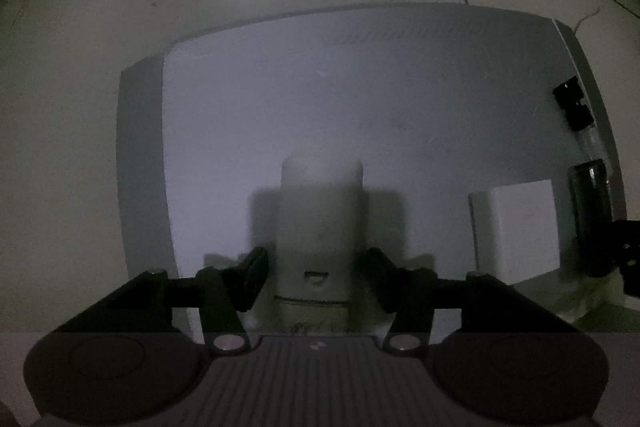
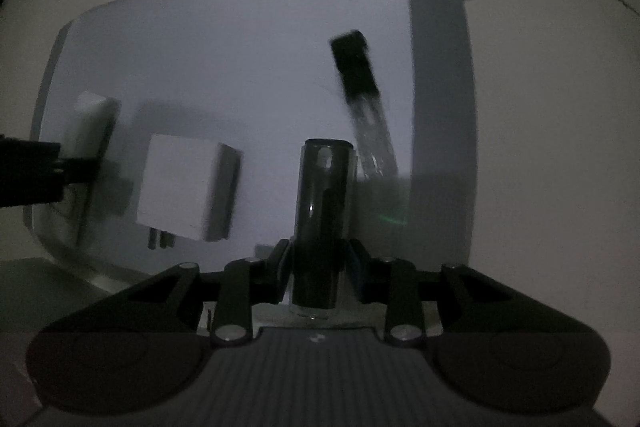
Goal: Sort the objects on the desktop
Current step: 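Close the left gripper on the white tube while the right grasps the black bottle, then lift the white tube and black bottle and lower both into the box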
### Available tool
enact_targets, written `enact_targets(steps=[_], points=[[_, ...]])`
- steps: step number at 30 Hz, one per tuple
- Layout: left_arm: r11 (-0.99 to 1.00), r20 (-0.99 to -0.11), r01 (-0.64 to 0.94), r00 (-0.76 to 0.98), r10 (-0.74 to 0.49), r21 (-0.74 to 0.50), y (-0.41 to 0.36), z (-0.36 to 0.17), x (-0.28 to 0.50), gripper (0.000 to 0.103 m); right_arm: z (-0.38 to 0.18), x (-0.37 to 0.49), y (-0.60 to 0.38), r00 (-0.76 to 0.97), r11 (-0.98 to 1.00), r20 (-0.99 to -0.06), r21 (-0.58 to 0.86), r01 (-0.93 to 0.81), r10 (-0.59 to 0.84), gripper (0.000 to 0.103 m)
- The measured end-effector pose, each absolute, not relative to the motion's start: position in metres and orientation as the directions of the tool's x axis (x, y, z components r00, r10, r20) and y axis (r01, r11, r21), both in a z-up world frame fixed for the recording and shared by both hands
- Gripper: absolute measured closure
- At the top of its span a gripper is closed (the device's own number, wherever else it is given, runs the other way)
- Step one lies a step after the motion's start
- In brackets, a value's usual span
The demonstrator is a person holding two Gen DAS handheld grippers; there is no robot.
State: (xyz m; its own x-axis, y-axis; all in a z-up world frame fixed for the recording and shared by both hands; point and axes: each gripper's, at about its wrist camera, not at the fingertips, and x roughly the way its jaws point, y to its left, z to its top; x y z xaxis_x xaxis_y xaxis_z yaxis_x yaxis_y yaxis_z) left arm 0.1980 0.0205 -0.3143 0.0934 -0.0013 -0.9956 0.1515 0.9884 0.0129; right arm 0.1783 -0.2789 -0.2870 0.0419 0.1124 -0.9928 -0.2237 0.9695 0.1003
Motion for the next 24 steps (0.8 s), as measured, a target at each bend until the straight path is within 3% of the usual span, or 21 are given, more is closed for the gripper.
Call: enact_targets(steps=[6,8,9,11,14,15,16,17,18,24], points=[[0.98,-0.994,0.2,0.108,-0.003,0.019,0.021,-0.318,0.195,0.052,-0.284,0.176,-0.276,0.063,0.974,-0.995,0.06,-0.217,0.076,0.068],[0.979,-0.995,0.202,0.101,-0.014,0.007,0.025,-0.318,0.196,0.05,-0.283,0.176,-0.275,0.072,0.975,-0.995,0.052,-0.217,0.069,0.055],[0.978,-0.995,0.209,0.099,-0.017,0.004,0.026,-0.319,0.196,0.05,-0.283,0.176,-0.274,0.077,0.975,-0.995,0.049,-0.218,0.067,0.04],[0.973,-0.995,0.229,0.099,-0.013,0.01,0.026,-0.32,0.196,0.05,-0.282,0.175,-0.267,0.086,0.974,-0.994,0.041,-0.225,0.062,0.037],[0.971,-0.994,0.24,0.106,-0.012,0.014,0.027,-0.32,0.195,0.05,-0.282,0.175,-0.256,0.092,0.972,-0.994,0.032,-0.235,0.055,0.04],[0.97,-0.994,0.243,0.11,-0.012,0.015,0.027,-0.32,0.194,0.05,-0.284,0.175,-0.255,0.091,0.971,-0.994,0.032,-0.236,0.055,0.048],[0.968,-0.993,0.249,0.115,-0.011,0.018,0.025,-0.319,0.192,0.051,-0.285,0.176,-0.255,0.089,0.971,-0.994,0.032,-0.237,0.055,0.066],[0.967,-0.992,0.253,0.124,-0.01,0.022,0.025,-0.319,0.191,0.054,-0.287,0.176,-0.254,0.089,0.971,-0.994,0.033,-0.235,0.055,0.071],[0.967,-0.991,0.254,0.136,-0.008,0.027,0.025,-0.318,0.19,0.062,-0.286,0.176,-0.257,0.092,0.974,-0.994,0.04,-0.223,0.062,0.071],[0.97,-0.987,0.24,0.159,-0.007,0.032,0.031,-0.314,0.189,0.063,-0.281,0.177,-0.271,0.104,0.985,-0.991,0.063,-0.163,0.08,0.072]])
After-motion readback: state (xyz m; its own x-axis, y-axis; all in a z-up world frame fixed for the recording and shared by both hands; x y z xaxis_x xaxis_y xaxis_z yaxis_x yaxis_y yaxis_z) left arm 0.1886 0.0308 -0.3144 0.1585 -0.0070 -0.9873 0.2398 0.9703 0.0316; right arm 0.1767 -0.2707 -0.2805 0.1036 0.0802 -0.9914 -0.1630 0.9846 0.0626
